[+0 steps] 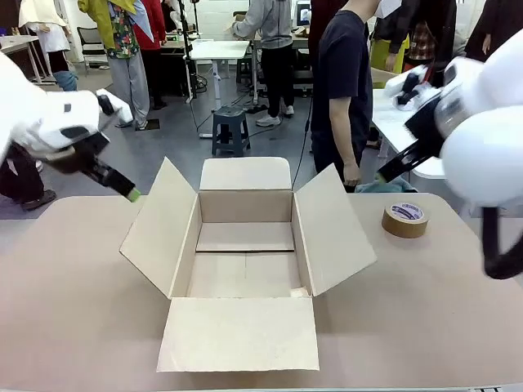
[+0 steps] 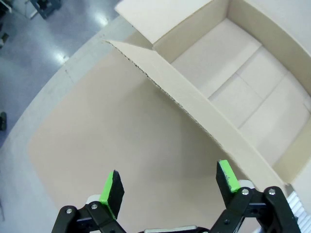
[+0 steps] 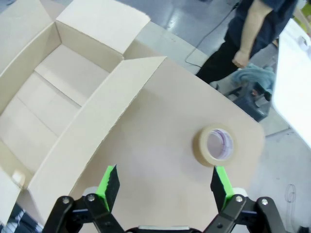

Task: Wrap the clocks to prevent damage.
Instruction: Open the side flaps of the Package Box.

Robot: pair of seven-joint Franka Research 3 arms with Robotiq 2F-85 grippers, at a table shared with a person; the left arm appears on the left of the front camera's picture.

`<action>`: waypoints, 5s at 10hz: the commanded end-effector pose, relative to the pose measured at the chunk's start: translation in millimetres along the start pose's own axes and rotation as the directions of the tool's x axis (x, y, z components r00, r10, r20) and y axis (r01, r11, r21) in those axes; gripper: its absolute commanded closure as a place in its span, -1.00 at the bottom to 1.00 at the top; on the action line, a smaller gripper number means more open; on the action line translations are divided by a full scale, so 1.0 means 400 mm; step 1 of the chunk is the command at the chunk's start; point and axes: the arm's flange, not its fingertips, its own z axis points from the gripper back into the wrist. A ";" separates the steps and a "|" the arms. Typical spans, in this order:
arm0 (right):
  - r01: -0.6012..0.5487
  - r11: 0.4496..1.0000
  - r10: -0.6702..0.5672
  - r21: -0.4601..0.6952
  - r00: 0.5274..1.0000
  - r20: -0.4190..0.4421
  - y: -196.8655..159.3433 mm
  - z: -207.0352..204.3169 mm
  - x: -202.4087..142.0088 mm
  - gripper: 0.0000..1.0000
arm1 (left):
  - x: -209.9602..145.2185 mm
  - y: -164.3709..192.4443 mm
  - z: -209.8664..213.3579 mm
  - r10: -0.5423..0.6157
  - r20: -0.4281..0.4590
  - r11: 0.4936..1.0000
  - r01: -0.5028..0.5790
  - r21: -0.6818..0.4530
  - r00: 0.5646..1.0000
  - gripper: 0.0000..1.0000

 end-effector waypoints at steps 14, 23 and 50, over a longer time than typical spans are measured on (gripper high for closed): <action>-0.136 0.837 0.130 0.530 0.990 0.049 -0.008 0.232 0.046 -1.00 | 0.124 0.068 0.238 -0.223 0.016 0.890 0.211 -0.405 0.975 -1.00; -0.315 0.738 -0.025 0.596 0.870 0.492 -0.278 0.323 -0.220 -1.00 | -0.077 0.316 0.419 -0.151 0.421 0.893 0.306 -0.330 0.894 -1.00; -0.203 0.826 -0.047 0.525 0.904 0.424 -0.292 0.331 -0.251 0.14 | -0.142 0.338 0.417 -0.056 0.380 0.910 0.204 -0.361 0.923 0.19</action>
